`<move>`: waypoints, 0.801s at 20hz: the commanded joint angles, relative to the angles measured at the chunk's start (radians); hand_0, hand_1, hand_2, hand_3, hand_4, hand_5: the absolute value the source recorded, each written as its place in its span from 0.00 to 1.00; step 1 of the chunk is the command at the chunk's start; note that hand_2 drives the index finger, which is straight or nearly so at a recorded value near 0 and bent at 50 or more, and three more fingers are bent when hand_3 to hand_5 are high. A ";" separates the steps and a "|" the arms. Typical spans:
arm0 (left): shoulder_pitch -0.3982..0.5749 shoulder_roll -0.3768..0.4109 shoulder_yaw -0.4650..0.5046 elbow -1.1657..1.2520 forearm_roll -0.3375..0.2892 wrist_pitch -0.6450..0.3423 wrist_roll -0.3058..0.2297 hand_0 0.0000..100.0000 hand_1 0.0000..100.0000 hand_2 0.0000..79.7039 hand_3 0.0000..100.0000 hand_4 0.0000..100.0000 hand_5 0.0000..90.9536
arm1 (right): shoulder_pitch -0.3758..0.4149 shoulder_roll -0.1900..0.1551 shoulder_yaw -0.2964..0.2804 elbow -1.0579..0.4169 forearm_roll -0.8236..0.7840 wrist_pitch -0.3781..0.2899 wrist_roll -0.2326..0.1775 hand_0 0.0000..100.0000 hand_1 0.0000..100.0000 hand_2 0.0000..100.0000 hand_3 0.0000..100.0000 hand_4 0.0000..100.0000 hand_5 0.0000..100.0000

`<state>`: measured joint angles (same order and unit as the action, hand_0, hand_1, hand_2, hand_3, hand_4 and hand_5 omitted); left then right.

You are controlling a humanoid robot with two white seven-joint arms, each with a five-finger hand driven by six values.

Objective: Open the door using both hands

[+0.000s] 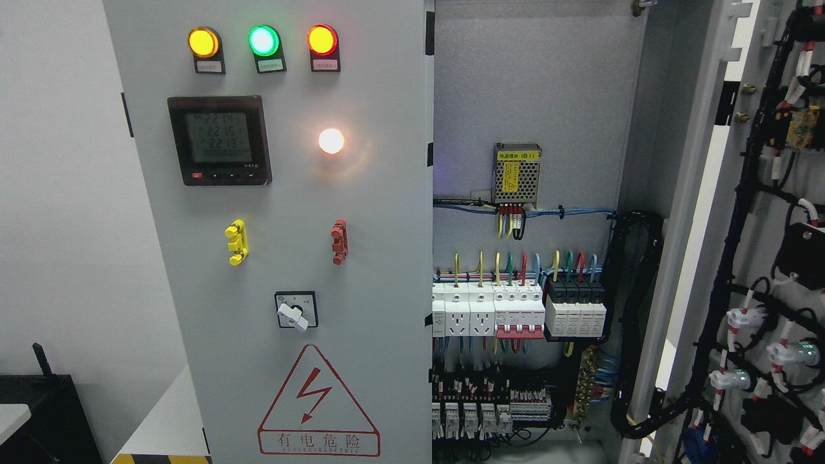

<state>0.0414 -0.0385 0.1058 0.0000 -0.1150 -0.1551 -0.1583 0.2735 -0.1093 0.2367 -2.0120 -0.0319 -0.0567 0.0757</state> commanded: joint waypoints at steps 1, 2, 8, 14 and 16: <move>0.000 0.000 0.000 0.015 0.000 0.000 -0.006 0.00 0.00 0.00 0.00 0.00 0.00 | -0.155 0.085 -0.007 0.010 -0.003 0.089 -0.001 0.38 0.00 0.00 0.00 0.00 0.00; 0.000 0.000 0.000 0.015 0.000 0.000 -0.006 0.00 0.00 0.00 0.00 0.00 0.00 | -0.175 0.091 -0.007 0.015 -0.003 0.110 -0.001 0.38 0.00 0.00 0.00 0.00 0.00; 0.000 0.000 0.000 0.015 0.000 0.000 -0.006 0.00 0.00 0.00 0.00 0.00 0.00 | -0.246 0.152 -0.004 0.026 0.000 0.187 -0.002 0.38 0.00 0.00 0.00 0.00 0.00; 0.000 -0.001 0.000 0.015 0.000 0.000 -0.006 0.00 0.00 0.00 0.00 0.00 0.00 | -0.318 0.160 0.009 0.073 0.000 0.245 -0.002 0.38 0.00 0.00 0.00 0.00 0.00; 0.001 -0.001 0.000 0.015 0.000 0.000 -0.006 0.00 0.00 0.00 0.00 0.00 0.00 | -0.336 0.163 0.007 0.101 -0.002 0.251 -0.001 0.38 0.00 0.00 0.00 0.00 0.00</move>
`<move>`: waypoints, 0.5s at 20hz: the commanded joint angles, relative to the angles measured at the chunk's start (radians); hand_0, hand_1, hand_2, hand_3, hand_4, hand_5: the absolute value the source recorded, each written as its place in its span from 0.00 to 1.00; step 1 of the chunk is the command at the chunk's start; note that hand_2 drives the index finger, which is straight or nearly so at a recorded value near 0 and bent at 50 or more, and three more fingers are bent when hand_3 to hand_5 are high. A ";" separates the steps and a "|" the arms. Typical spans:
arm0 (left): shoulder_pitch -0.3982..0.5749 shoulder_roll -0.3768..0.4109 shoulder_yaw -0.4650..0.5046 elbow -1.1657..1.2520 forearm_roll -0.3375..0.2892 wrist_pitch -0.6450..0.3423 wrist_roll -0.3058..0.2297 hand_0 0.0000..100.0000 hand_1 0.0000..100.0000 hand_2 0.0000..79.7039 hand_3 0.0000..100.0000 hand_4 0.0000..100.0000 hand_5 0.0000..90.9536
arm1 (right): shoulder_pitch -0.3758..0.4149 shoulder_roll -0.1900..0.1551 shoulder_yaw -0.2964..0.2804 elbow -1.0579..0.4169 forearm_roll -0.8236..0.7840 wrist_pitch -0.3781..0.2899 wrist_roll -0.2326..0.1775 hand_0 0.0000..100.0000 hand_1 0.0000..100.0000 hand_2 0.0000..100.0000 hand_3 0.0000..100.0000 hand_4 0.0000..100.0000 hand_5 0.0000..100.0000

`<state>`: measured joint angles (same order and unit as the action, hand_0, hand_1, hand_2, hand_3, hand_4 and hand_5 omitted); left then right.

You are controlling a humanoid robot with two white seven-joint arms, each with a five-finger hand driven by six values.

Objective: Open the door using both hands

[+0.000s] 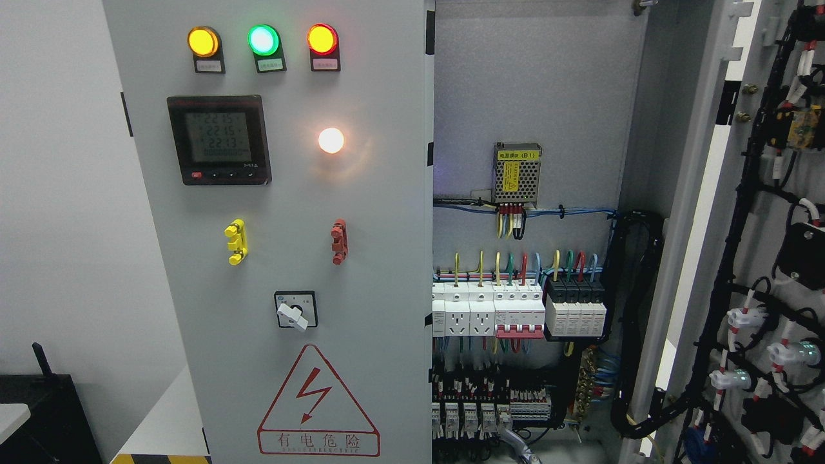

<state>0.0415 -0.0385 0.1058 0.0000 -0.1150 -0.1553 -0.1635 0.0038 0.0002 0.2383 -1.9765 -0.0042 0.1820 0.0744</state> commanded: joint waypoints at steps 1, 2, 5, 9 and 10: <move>0.000 0.000 0.000 0.015 0.000 0.000 -0.001 0.00 0.00 0.00 0.00 0.00 0.00 | -0.076 0.054 0.006 0.080 -0.030 0.013 0.001 0.38 0.00 0.00 0.00 0.00 0.00; 0.000 -0.001 0.000 0.015 0.000 0.000 -0.001 0.00 0.00 0.00 0.00 0.00 0.00 | -0.088 0.054 0.006 0.093 -0.030 0.013 0.001 0.38 0.00 0.00 0.00 0.00 0.00; 0.000 0.000 0.000 0.015 0.000 0.000 0.001 0.00 0.00 0.00 0.00 0.00 0.00 | -0.123 0.055 0.007 0.133 -0.030 0.034 0.001 0.38 0.00 0.00 0.00 0.00 0.00; 0.000 -0.001 0.000 0.015 0.000 0.000 -0.001 0.00 0.00 0.00 0.00 0.00 0.00 | -0.183 0.055 0.007 0.192 -0.031 0.043 0.001 0.38 0.00 0.00 0.00 0.00 0.00; 0.000 -0.001 0.000 0.015 0.000 0.000 -0.001 0.00 0.00 0.00 0.00 0.00 0.00 | -0.197 0.055 0.006 0.211 -0.033 0.047 0.001 0.38 0.00 0.00 0.00 0.00 0.00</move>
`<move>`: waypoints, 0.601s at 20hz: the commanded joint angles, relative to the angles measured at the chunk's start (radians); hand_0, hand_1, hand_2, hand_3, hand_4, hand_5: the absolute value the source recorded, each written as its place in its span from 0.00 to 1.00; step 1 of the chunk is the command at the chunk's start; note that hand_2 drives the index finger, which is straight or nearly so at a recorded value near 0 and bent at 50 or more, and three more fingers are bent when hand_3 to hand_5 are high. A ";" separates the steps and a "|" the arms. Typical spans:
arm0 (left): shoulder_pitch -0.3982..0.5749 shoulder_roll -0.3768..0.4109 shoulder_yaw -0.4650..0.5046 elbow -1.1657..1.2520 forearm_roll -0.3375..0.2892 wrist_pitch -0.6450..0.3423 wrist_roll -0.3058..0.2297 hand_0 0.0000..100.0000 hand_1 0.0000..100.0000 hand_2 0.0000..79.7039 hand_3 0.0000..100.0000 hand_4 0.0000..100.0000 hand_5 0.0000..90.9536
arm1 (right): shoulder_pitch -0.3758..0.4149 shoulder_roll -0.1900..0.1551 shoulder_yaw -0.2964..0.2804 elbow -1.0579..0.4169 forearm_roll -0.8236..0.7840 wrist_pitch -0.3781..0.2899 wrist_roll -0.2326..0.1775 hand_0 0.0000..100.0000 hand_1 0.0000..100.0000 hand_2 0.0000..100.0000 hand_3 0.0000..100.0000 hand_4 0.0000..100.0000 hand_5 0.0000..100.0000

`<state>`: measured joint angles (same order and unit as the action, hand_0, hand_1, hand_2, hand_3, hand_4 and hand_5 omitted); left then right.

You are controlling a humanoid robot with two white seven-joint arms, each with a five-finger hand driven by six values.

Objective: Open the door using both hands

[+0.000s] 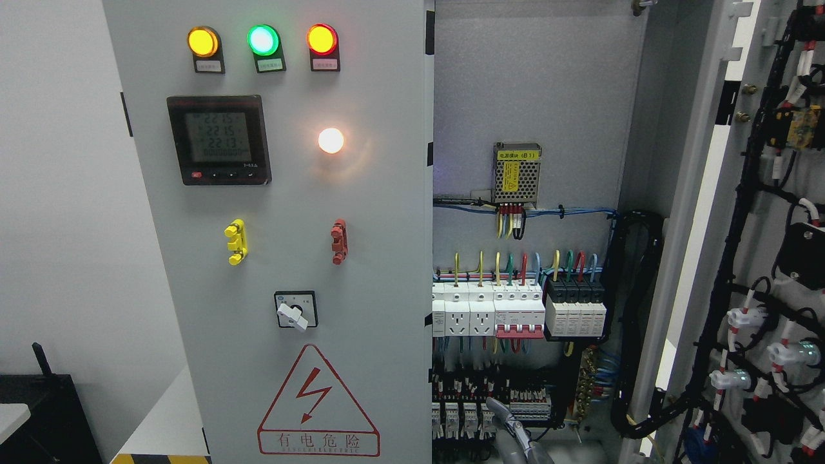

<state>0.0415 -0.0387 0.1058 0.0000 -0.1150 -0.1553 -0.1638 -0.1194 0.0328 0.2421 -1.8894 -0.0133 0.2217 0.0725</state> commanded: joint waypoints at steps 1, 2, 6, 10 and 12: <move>0.000 -0.001 0.000 0.015 0.000 0.000 0.000 0.00 0.00 0.00 0.00 0.00 0.00 | -0.088 0.024 0.002 0.141 -0.025 0.008 0.003 0.38 0.00 0.00 0.00 0.00 0.00; 0.000 0.000 0.000 0.015 0.000 0.000 0.000 0.00 0.00 0.00 0.00 0.00 0.00 | -0.100 0.024 0.002 0.156 -0.025 0.008 0.003 0.38 0.00 0.00 0.00 0.00 0.00; 0.000 0.000 0.000 0.015 0.000 0.000 0.000 0.00 0.00 0.00 0.00 0.00 0.00 | -0.153 0.032 0.003 0.214 -0.025 0.008 0.003 0.38 0.00 0.00 0.00 0.00 0.00; 0.000 -0.001 0.000 0.015 0.000 0.000 0.000 0.00 0.00 0.00 0.00 0.00 0.00 | -0.201 0.038 0.005 0.274 -0.027 0.008 0.004 0.38 0.00 0.00 0.00 0.00 0.00; 0.000 0.000 0.000 0.015 0.000 0.000 0.000 0.00 0.00 0.00 0.00 0.00 0.00 | -0.215 0.038 0.009 0.296 -0.027 0.008 0.004 0.38 0.00 0.00 0.00 0.00 0.00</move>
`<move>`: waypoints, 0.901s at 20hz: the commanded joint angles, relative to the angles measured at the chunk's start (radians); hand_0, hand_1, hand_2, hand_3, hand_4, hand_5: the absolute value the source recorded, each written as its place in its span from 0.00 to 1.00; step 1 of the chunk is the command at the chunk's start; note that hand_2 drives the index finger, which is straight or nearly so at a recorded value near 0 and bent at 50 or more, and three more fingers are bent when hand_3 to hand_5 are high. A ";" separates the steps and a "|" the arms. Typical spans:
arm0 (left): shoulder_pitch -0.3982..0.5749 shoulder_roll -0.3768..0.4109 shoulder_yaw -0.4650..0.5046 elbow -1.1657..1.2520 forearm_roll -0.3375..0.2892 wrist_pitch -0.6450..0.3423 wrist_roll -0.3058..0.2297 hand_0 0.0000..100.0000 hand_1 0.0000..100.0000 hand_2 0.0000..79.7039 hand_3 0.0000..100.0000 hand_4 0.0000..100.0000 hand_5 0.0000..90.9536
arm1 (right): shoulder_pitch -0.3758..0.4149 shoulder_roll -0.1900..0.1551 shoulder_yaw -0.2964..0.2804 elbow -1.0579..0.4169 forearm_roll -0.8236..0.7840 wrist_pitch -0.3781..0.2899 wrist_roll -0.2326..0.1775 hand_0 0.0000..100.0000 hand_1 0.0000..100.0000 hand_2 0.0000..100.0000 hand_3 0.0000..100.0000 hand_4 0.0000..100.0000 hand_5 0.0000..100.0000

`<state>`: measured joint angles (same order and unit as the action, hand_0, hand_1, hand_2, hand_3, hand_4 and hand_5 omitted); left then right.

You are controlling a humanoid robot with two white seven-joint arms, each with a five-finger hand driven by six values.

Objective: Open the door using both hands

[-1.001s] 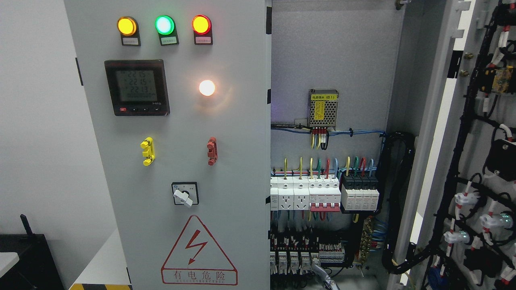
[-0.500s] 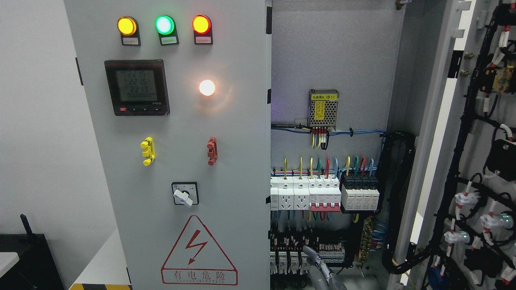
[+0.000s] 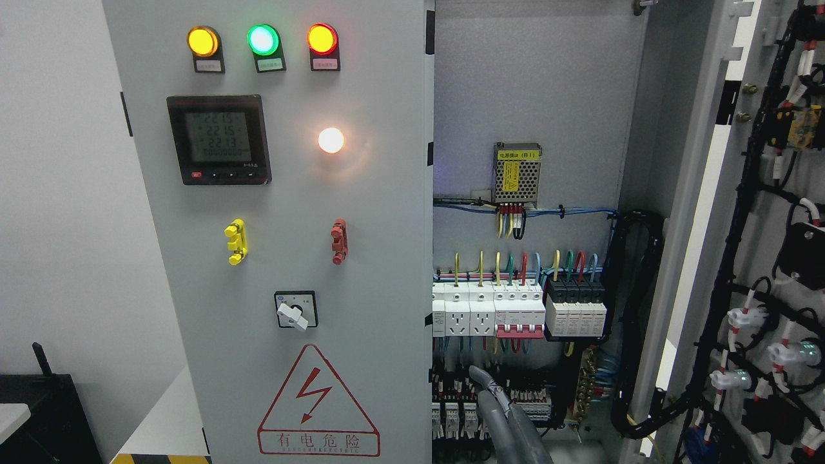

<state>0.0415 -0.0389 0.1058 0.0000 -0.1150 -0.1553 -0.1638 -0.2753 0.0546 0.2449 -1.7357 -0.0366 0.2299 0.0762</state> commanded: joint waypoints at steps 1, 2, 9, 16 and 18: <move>0.000 0.001 0.000 0.015 0.000 0.000 0.000 0.00 0.00 0.00 0.00 0.00 0.00 | -0.062 0.016 0.010 0.151 -0.006 0.000 0.001 0.38 0.00 0.00 0.00 0.00 0.00; 0.000 0.001 0.000 0.015 0.000 0.000 0.000 0.00 0.00 0.00 0.00 0.00 0.00 | -0.064 0.016 0.011 0.157 -0.019 0.000 0.001 0.38 0.00 0.00 0.00 0.00 0.00; 0.000 -0.001 0.000 0.015 0.000 0.000 0.000 0.00 0.00 0.00 0.00 0.00 0.00 | -0.088 0.014 0.017 0.176 -0.048 0.014 0.001 0.38 0.00 0.00 0.00 0.00 0.00; 0.000 -0.001 0.000 0.015 0.000 0.000 0.000 0.00 0.00 0.00 0.00 0.00 0.00 | -0.105 0.011 0.017 0.182 -0.071 0.014 0.001 0.38 0.00 0.00 0.00 0.00 0.00; 0.001 -0.001 0.000 0.015 0.000 0.000 0.001 0.00 0.00 0.00 0.00 0.00 0.00 | -0.110 0.010 0.017 0.182 -0.083 0.017 0.001 0.38 0.00 0.00 0.00 0.00 0.00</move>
<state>0.0415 -0.0390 0.1058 0.0000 -0.1150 -0.1554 -0.1639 -0.3709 0.0650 0.2584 -1.5934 -0.0940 0.2439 0.0765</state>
